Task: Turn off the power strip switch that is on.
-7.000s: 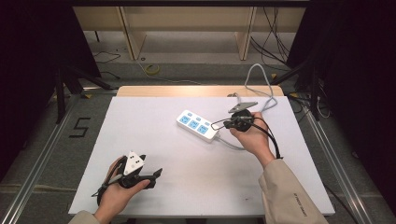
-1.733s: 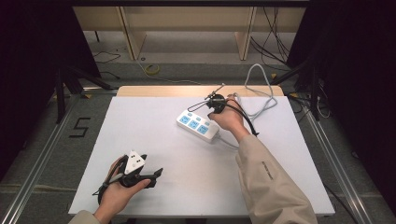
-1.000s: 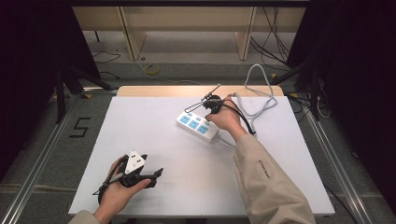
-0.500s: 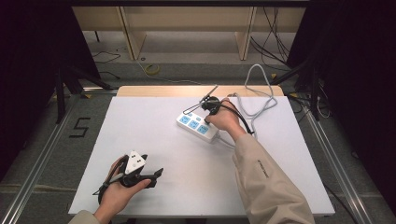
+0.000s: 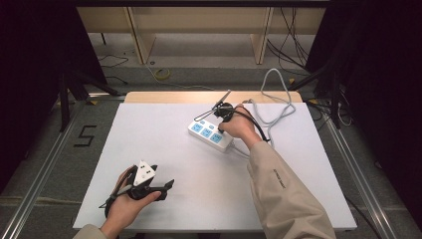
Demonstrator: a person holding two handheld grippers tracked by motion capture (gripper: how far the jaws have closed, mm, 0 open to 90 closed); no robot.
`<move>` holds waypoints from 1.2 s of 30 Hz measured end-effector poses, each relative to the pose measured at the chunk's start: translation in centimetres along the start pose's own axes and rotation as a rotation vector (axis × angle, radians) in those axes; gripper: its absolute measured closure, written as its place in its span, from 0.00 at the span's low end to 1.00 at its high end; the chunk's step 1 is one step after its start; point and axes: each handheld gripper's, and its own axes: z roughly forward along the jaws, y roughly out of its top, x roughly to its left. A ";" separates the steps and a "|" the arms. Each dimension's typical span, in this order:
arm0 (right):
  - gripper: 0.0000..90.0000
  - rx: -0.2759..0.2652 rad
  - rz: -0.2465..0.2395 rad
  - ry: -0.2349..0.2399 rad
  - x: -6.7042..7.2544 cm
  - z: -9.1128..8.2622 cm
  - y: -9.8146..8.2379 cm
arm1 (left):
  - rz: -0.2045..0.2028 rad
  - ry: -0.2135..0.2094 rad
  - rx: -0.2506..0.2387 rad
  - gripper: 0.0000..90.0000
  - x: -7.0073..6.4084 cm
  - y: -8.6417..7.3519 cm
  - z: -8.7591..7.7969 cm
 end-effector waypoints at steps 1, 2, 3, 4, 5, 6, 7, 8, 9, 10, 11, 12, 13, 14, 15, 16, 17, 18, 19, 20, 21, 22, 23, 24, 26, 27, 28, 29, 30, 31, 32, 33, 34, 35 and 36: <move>1.00 0.003 -0.005 0.001 0.0 0.0 0.0 | 0.000 0.000 0.000 0.26 0.0 0.0 0.0; 1.00 0.005 -0.005 0.000 0.0 0.0 0.0 | 0.003 0.000 0.000 0.26 0.0 0.0 0.0; 1.00 0.006 -0.003 -0.001 0.0 0.0 0.1 | 0.003 0.001 -0.001 0.26 0.0 0.0 0.0; 1.00 0.011 0.002 0.003 0.0 0.0 0.1 | 0.004 0.000 0.001 0.26 0.0 0.0 0.0; 1.00 0.011 0.002 0.002 0.0 0.0 0.1 | 0.000 0.001 0.000 0.26 0.0 0.0 0.0; 1.00 0.014 0.002 0.002 0.0 0.0 0.1 | 0.000 0.001 0.000 0.26 0.0 0.0 0.0; 1.00 0.018 -0.001 -0.001 0.0 0.0 0.2 | 0.000 0.001 0.000 0.26 0.0 0.0 0.0; 1.00 0.020 -0.002 -0.001 0.0 0.0 0.2 | 0.000 0.001 0.001 0.26 0.0 0.0 0.0; 1.00 0.025 -0.004 -0.006 0.1 0.0 0.3 | 0.000 0.001 0.001 0.26 0.0 0.0 0.0; 1.00 0.028 -0.003 -0.006 0.1 0.0 0.3 | 0.003 0.000 0.001 0.26 0.0 0.0 0.0; 1.00 0.033 -0.005 -0.006 0.1 0.0 0.4 | 0.000 0.001 0.000 0.26 0.0 0.0 0.0; 1.00 0.037 -0.004 -0.007 0.1 0.0 0.4 | 0.000 0.001 0.000 0.26 0.0 0.0 0.0; 1.00 0.040 -0.002 -0.008 0.2 0.0 0.5 | 0.000 0.001 0.000 0.26 0.0 0.0 0.0; 1.00 0.040 -0.005 -0.008 0.1 0.0 0.5 | 0.000 0.001 0.000 0.26 0.0 0.0 0.0; 1.00 0.042 0.001 -0.007 0.1 0.0 0.5 | 0.001 0.001 0.000 0.26 0.0 0.0 0.0; 1.00 0.042 0.003 -0.007 0.1 0.0 0.5 | -0.001 0.001 -0.001 0.26 0.0 0.0 0.0; 1.00 0.041 0.008 -0.005 0.0 0.0 0.5 | 0.000 0.002 0.000 0.26 0.0 0.0 0.0; 1.00 0.060 -0.008 -0.028 -0.1 0.0 0.4 | 0.001 0.003 0.000 0.26 0.1 0.0 0.0; 1.00 0.050 0.001 -0.021 -0.2 0.0 0.4 | -0.001 0.002 0.000 0.26 0.1 0.0 0.0; 1.00 0.049 -0.013 -0.015 -0.2 0.0 0.4 | 0.001 0.002 0.000 0.26 0.1 0.0 0.0; 1.00 0.046 -0.017 -0.011 -0.1 0.0 0.3 | 0.002 0.001 -0.001 0.26 0.1 0.0 0.0; 1.00 0.041 -0.021 -0.013 -0.1 0.0 0.2 | 0.003 -0.001 -0.001 0.26 0.1 0.0 0.0; 1.00 0.041 -0.020 -0.014 -0.1 0.0 0.2 | 0.003 -0.001 0.000 0.26 0.0 0.1 0.1; 1.00 0.042 -0.021 -0.015 -0.1 0.0 0.3 | 0.003 -0.001 0.002 0.26 0.0 0.1 0.1; 1.00 0.051 -0.021 -0.016 0.0 0.0 0.4 | 0.001 -0.002 0.001 0.26 0.0 0.1 0.2; 1.00 0.051 -0.026 -0.025 0.0 0.0 0.4 | 0.001 -0.004 -0.001 0.26 0.0 0.1 0.2; 1.00 0.040 -0.028 -0.023 0.0 0.0 0.5 | 0.001 -0.004 -0.001 0.26 0.0 0.1 0.1; 1.00 0.034 -0.028 -0.014 0.0 0.0 0.5 | 0.003 -0.004 0.003 0.26 0.0 0.1 0.1; 1.00 0.034 -0.023 -0.006 0.0 0.0 0.5 | 0.004 -0.004 0.001 0.26 0.0 0.1 0.1; 1.00 0.034 -0.019 -0.009 0.1 0.0 0.5 | 0.001 -0.003 0.000 0.26 0.1 0.1 0.1; 1.00 0.036 -0.022 -0.012 0.1 0.0 0.6 | 0.001 -0.003 0.000 0.26 0.1 0.1 0.1; 1.00 0.039 -0.026 -0.016 0.2 0.1 0.7 | 0.000 -0.003 0.000 0.26 0.1 0.0 0.0; 1.00 0.042 -0.029 -0.020 0.2 0.1 0.8 | 0.001 -0.003 0.001 0.26 0.1 0.0 0.0; 1.00 0.050 -0.031 -0.027 0.2 0.1 0.9 | 0.001 -0.003 0.001 0.26 0.1 0.0 0.0; 1.00 0.049 -0.038 -0.033 0.2 0.1 0.9 | 0.002 -0.002 0.001 0.26 0.1 0.0 0.0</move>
